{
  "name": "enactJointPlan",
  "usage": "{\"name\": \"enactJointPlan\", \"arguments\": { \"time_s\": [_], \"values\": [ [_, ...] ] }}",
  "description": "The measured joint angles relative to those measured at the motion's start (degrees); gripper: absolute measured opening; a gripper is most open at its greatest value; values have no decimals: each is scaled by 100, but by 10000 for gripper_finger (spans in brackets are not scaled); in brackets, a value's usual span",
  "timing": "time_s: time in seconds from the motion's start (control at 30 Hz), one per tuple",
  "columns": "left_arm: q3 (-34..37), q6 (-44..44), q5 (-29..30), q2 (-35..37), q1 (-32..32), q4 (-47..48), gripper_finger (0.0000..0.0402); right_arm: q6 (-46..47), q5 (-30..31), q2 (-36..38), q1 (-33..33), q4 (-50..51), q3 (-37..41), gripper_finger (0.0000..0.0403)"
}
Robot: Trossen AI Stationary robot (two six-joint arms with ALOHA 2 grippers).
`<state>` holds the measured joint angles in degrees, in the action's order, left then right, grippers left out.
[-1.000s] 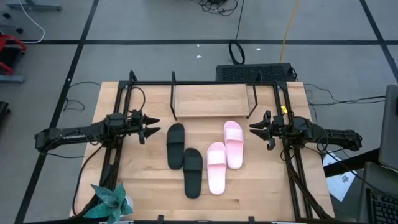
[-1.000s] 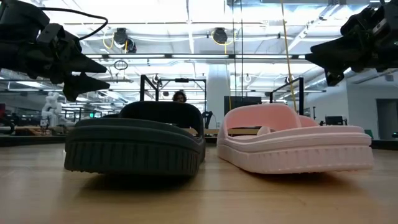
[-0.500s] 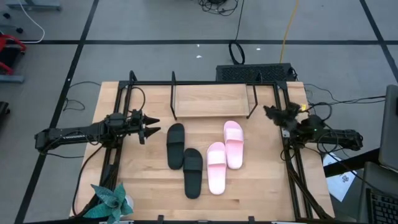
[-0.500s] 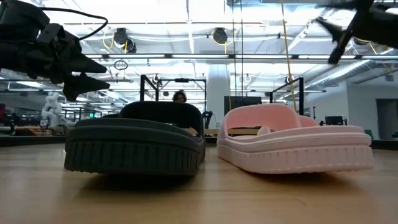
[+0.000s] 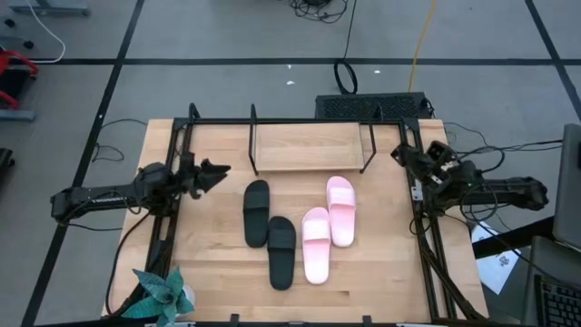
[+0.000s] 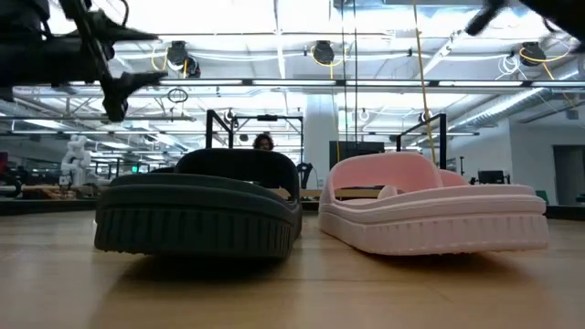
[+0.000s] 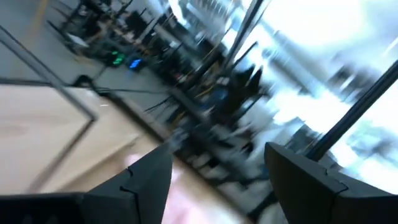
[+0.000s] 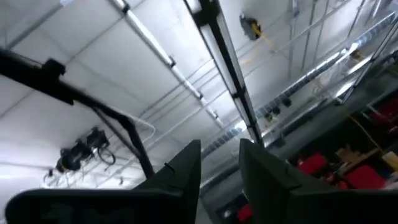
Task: Pick and place slides into the shelf
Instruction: Put the top black slide on the shelf
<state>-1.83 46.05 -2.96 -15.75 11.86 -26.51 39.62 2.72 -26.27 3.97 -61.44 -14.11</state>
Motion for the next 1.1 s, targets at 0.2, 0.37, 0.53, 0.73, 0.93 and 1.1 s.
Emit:
{"name": "enactJointPlan", "arguments": {
  "time_s": [0.2, 0.37, 0.53, 0.73, 0.93, 1.1],
  "values": [
    [-5, 1495, -666, 0, -23, -857, 251, 10, -1269, -1444, -45, -184, -1197, 98],
    [-429, 1344, -752, 0, -458, -876, 250, -355, -2358, -2554, -397, -149, -2219, 98],
    [-1545, 622, -336, -267, -1153, 159, 250, -800, -2841, -3459, -792, -174, -3104, 98],
    [-3421, -358, 161, -1397, -2062, 1676, 250, -1465, -2852, -4224, -1092, -171, -4053, 98],
    [-5077, -848, 489, -2871, -2863, 2841, 250, -2142, -2345, -4443, -1158, -174, -4672, 98],
    [-6050, -846, 748, -3845, -3376, 3798, 250, -2338, -1825, -4267, -1160, -183, -4630, 98]
  ]
}}
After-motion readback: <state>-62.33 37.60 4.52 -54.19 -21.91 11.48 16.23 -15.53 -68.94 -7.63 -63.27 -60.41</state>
